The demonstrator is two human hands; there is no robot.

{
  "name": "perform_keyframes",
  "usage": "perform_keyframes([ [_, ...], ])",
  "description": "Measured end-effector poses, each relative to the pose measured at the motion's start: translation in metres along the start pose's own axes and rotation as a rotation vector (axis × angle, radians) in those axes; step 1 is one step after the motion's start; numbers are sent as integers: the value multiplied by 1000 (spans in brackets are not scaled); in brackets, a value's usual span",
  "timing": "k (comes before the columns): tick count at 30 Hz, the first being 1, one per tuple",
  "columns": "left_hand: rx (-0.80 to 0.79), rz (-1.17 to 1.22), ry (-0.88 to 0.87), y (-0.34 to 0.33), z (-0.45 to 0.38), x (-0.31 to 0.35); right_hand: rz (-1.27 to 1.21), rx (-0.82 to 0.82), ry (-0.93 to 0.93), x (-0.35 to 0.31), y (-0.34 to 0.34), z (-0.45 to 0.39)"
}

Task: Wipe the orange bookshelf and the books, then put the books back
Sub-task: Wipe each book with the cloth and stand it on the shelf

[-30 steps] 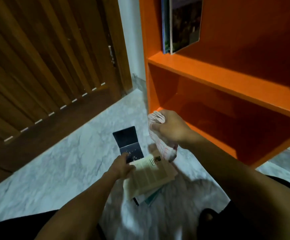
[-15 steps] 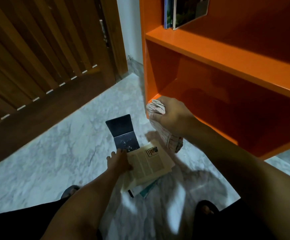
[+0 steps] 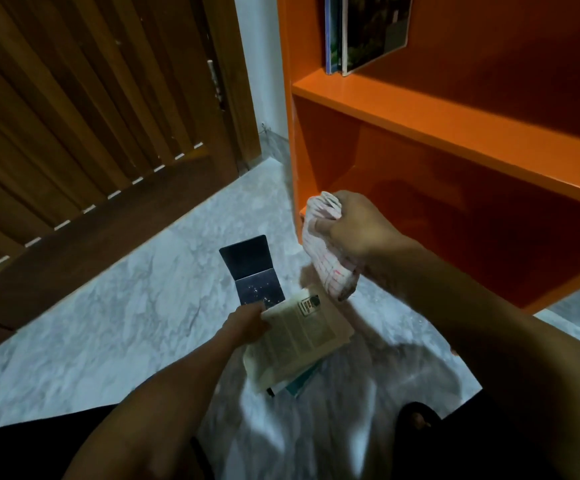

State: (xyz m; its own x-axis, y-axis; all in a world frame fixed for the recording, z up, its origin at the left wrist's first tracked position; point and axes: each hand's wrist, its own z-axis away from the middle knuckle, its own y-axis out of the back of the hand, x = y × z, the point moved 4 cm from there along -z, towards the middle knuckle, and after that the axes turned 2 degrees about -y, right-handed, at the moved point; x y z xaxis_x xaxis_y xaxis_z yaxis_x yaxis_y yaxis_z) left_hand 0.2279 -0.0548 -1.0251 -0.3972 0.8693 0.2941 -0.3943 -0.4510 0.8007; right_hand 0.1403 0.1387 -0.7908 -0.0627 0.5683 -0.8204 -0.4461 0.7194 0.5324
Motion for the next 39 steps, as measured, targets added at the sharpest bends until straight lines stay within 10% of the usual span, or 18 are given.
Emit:
perform_keyframes([
  [15, 96, 877, -51, 192, 87, 26, -57, 156, -263, 65, 13, -34],
  [24, 17, 1315, -195, 228, 155, 39, -924, -51, -502, 57, -58, -16],
  [39, 298, 845, -296, 216, 177, 65, -1348, -208, -180, 5, -31, 21],
])
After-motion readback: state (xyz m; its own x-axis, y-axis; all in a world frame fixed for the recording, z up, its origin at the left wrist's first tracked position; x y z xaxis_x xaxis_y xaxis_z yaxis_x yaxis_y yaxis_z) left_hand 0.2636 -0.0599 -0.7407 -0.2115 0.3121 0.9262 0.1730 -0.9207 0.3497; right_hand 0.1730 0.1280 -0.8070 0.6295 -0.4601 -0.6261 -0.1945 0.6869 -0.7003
